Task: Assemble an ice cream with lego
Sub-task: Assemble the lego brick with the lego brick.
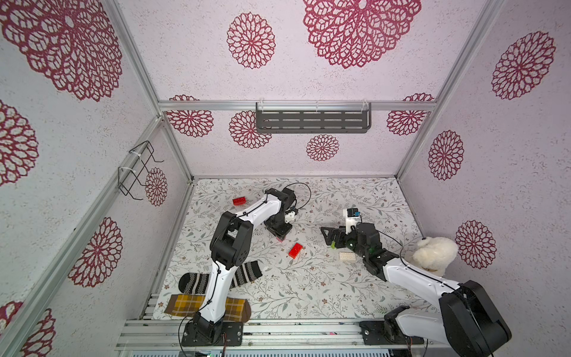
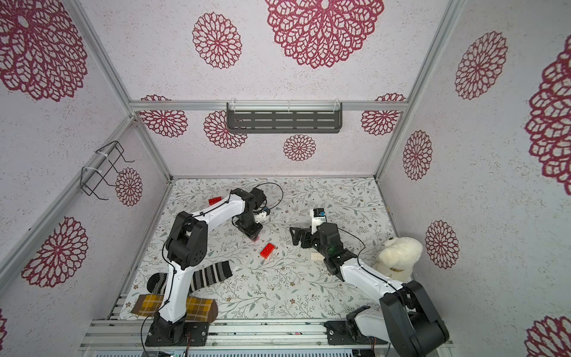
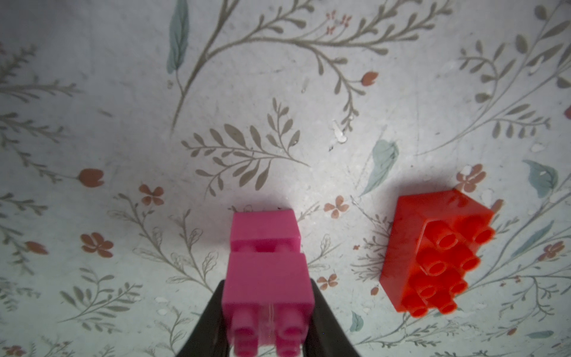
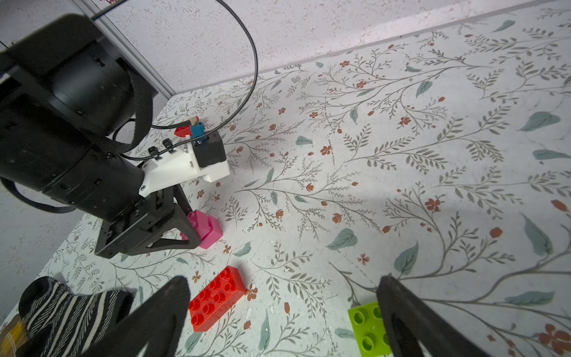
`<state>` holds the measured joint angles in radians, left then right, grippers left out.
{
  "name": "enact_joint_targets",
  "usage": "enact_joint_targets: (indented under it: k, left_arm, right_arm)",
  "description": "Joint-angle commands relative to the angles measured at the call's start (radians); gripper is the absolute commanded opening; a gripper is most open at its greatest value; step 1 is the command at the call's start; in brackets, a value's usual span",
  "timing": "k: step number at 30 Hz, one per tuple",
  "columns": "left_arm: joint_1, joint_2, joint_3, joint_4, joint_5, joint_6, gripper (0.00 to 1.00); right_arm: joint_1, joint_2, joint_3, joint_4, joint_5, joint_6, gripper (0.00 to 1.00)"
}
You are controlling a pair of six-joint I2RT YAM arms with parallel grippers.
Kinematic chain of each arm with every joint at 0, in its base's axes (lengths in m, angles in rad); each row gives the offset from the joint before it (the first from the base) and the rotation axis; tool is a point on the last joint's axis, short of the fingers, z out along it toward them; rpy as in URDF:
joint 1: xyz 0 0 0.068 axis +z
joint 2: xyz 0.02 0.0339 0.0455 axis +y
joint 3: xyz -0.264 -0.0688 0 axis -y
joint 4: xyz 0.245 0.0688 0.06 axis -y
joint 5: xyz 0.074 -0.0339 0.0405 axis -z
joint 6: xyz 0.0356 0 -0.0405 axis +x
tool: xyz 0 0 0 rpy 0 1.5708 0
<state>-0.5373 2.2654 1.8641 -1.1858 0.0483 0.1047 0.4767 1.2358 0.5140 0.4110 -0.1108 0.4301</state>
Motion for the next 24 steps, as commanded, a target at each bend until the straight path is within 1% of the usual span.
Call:
enact_joint_targets:
  k: [1,12,20,24]
  left_arm:
    - [0.006,0.054,0.019,-0.012,0.038,0.011,0.08]
    - [0.017,0.056,0.041,-0.015,0.038,0.014,0.36]
    - [0.023,0.046,0.085,-0.021,0.022,0.004,0.45]
    - [0.022,0.053,0.110,-0.025,0.010,0.003,0.46]
  right_arm:
    - [0.001,0.012,0.045,0.009,-0.028,0.008,0.99]
    - [0.002,0.119,0.099,-0.004,-0.161,0.024,0.99]
    - [0.002,0.147,0.113,-0.011,-0.185,0.028,0.99]
    - [0.002,0.145,0.113,-0.011,-0.188,0.027,0.99]
